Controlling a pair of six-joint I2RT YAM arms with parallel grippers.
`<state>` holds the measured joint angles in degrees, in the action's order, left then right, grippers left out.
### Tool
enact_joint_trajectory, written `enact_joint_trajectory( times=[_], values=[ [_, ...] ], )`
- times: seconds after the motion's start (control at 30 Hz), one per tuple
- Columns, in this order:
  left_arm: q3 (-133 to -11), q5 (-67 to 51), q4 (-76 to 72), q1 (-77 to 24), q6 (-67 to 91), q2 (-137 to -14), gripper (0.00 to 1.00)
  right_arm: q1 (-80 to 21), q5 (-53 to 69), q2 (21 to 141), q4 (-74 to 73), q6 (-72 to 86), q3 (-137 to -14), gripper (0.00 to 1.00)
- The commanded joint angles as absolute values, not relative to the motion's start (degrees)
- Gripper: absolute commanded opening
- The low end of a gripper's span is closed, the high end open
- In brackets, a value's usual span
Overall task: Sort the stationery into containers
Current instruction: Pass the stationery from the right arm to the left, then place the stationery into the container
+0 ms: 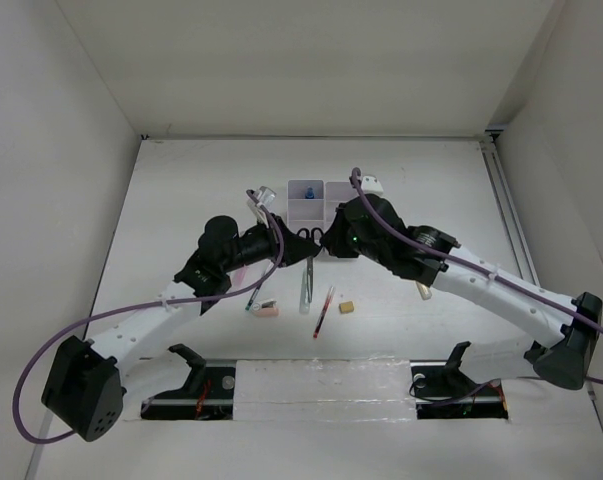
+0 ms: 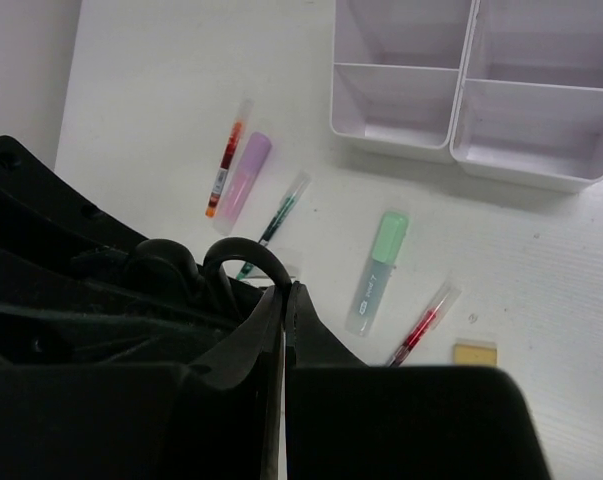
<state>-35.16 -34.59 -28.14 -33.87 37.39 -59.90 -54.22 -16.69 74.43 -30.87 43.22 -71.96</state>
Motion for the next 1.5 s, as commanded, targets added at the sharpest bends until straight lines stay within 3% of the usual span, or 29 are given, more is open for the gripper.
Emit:
enact_joint_trajectory(
  times=[0.0, 0.07, 0.13, 0.23, 0.27, 0.3, 0.33, 0.5, 0.9, 1.23, 1.47],
  values=[
    [-36.39, -34.19, -31.64, -33.93, 36.21, -59.94, 0.10, -55.54, -16.61, 73.13, -26.90, 42.63, -74.88, 0.00],
    [-36.91, -34.19, -31.64, -33.93, 36.21, -60.47, 0.00, -55.55, -15.13, 73.13, -26.37, 42.63, -74.88, 0.00],
    [-36.91, -33.67, -31.64, -33.93, 36.21, -61.00, 0.00, -55.55, -14.07, 72.60, -24.63, 42.01, -74.88, 0.00],
    [-38.49, -30.60, -30.24, -33.93, 34.46, -61.70, 0.00, -55.55, -13.45, 70.06, -22.94, 41.48, -72.52, 0.64],
    [-38.50, -29.63, -29.63, -33.93, 33.84, -61.70, 0.00, -55.55, -15.10, 69.35, -22.94, 41.48, -71.99, 0.76],
    [-39.80, -28.49, -28.66, -33.93, 33.23, -61.70, 0.00, -55.55, -16.25, 68.56, -22.94, 41.48, -71.98, 0.97],
    [-39.81, -27.17, -28.65, -33.93, 31.92, -61.70, 0.00, -55.55, -17.56, 66.99, -23.72, 41.48, -71.29, 1.00],
    [-43.50, -18.03, -29.35, -33.93, 27.34, -63.00, 0.00, -55.55, -26.70, 60.57, -28.82, 42.01, -68.56, 1.00],
    [-56.85, -9.41, -50.53, -33.93, 19.78, -80.58, 0.00, -55.55, -27.33, 45.10, -30.94, 42.01, -59.24, 1.00],
    [-74.16, -13.44, -55.28, -33.93, 14.42, -101.68, 0.00, -55.55, -27.33, 41.04, -34.10, 41.49, -56.60, 1.00],
    [-74.19, -16.44, -63.61, -33.93, 14.41, -107.58, 0.00, -55.55, -28.48, 39.81, -36.65, 41.48, -55.99, 1.00]
  ],
)
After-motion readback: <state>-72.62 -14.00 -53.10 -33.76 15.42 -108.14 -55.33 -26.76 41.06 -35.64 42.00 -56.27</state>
